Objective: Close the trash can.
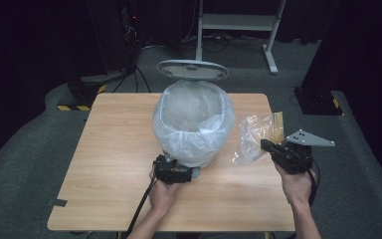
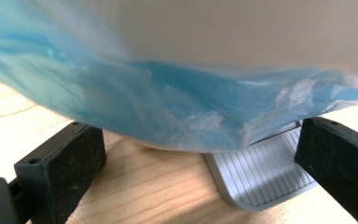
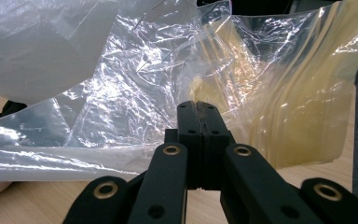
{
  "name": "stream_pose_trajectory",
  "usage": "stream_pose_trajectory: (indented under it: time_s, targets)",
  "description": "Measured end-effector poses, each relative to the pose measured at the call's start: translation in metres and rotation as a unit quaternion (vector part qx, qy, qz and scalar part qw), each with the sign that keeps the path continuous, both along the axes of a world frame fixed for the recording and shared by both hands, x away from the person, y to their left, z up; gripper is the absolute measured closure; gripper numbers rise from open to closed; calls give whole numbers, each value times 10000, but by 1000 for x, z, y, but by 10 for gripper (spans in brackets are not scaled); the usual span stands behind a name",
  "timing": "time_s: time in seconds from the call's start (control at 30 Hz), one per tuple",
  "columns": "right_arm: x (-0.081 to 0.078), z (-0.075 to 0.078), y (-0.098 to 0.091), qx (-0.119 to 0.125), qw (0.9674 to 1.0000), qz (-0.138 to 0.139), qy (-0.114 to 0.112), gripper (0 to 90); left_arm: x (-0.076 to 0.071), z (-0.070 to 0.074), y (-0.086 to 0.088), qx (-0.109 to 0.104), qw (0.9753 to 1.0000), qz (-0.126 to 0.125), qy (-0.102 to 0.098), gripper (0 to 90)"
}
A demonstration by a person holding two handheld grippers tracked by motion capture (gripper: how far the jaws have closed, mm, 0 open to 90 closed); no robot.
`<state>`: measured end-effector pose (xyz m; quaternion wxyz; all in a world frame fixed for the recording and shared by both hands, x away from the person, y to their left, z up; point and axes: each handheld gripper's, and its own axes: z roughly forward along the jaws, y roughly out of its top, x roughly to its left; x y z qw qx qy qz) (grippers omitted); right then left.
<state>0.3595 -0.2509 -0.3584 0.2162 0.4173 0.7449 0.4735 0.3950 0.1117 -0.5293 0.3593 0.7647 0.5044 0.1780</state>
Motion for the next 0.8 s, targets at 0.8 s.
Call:
stream_pose_trajectory:
  time_s: [0.8]
  targets:
    - [11,31,14,23,9996,266,-59,895,0,1,1,74,10000,-57,28,18]
